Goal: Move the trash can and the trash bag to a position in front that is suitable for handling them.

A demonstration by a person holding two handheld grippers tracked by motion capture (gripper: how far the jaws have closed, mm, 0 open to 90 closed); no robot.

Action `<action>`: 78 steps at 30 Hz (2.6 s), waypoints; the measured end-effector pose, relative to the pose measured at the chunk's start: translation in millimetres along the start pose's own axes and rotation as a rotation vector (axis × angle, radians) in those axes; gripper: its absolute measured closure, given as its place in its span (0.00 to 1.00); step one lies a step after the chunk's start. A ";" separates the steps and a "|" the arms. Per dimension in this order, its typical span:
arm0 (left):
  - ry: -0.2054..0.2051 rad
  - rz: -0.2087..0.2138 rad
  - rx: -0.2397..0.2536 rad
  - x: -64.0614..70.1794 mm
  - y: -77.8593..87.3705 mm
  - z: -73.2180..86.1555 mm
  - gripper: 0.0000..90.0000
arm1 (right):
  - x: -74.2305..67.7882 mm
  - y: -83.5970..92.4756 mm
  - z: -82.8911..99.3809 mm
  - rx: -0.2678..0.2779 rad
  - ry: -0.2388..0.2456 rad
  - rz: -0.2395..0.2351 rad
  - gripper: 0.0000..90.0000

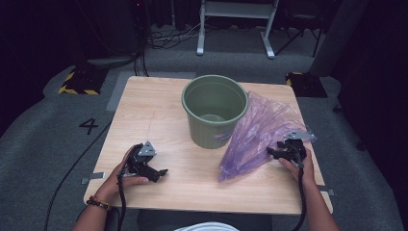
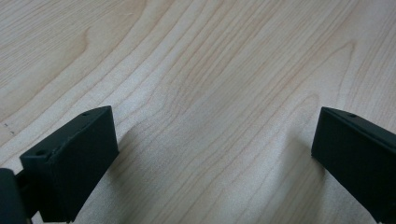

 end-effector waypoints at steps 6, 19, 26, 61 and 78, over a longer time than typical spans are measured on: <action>0.001 -0.001 0.000 0.0 0.0 0.0 0.00 | -1.2 -14.2 -8.3 0.017 0.078 -0.074 0.42; -0.001 -0.001 0.000 0.0 0.0 -0.1 0.00 | -16.3 21.6 -44.3 0.259 0.062 -0.165 0.41; 0.001 -0.004 0.001 0.1 -0.1 -0.1 0.00 | -41.9 34.2 -63.1 0.296 0.094 -0.253 0.35; 0.002 -0.003 0.000 0.1 -0.1 -0.1 0.00 | -151.1 54.6 -178.1 0.385 0.384 -0.430 0.32; 0.001 -0.003 0.000 0.0 -0.1 -0.1 0.00 | -184.0 16.2 -185.9 0.255 0.452 -0.525 0.46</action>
Point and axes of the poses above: each handheld gripper's, and its own axes: y roughly backward along the jaws, z roughly out of its underside, x roughly to its right, the point moved 6 cm from there along -y, roughly forward along the jaws, and after that the axes turned 7 degrees about x, right-handed, at the moved point
